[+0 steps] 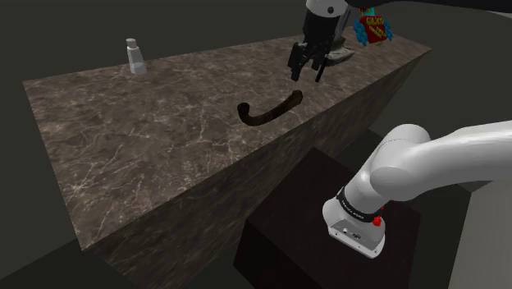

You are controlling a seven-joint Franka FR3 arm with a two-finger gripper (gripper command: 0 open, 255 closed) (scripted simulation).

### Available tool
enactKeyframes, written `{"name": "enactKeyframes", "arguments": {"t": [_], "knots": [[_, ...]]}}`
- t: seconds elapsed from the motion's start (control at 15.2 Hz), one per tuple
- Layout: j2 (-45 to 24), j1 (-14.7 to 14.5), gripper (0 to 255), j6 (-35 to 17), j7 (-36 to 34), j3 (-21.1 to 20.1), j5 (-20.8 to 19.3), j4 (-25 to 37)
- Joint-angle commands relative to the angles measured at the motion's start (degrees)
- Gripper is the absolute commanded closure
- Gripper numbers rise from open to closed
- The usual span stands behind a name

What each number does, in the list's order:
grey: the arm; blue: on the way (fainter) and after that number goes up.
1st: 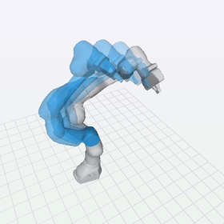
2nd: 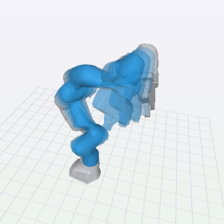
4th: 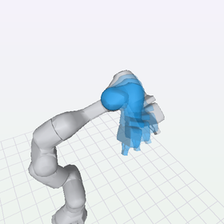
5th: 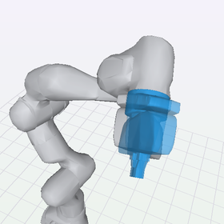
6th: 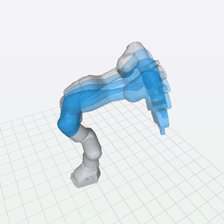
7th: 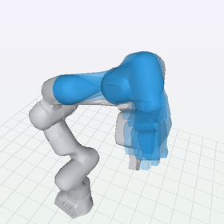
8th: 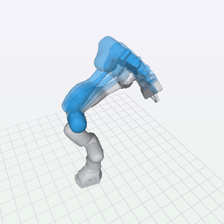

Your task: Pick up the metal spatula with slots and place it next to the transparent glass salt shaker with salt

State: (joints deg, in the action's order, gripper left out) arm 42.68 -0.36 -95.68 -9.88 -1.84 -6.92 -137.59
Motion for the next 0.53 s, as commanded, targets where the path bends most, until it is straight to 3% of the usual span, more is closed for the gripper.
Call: {"name": "enactKeyframes", "arguments": {"t": [0.0,0.46], "knots": [[0.0,0.0,0,0.0,0.0,0.0,0.0,0.0],[3.12,5.4,0,-13.47,2.45,7.22,-5.93,-5.71]]}}
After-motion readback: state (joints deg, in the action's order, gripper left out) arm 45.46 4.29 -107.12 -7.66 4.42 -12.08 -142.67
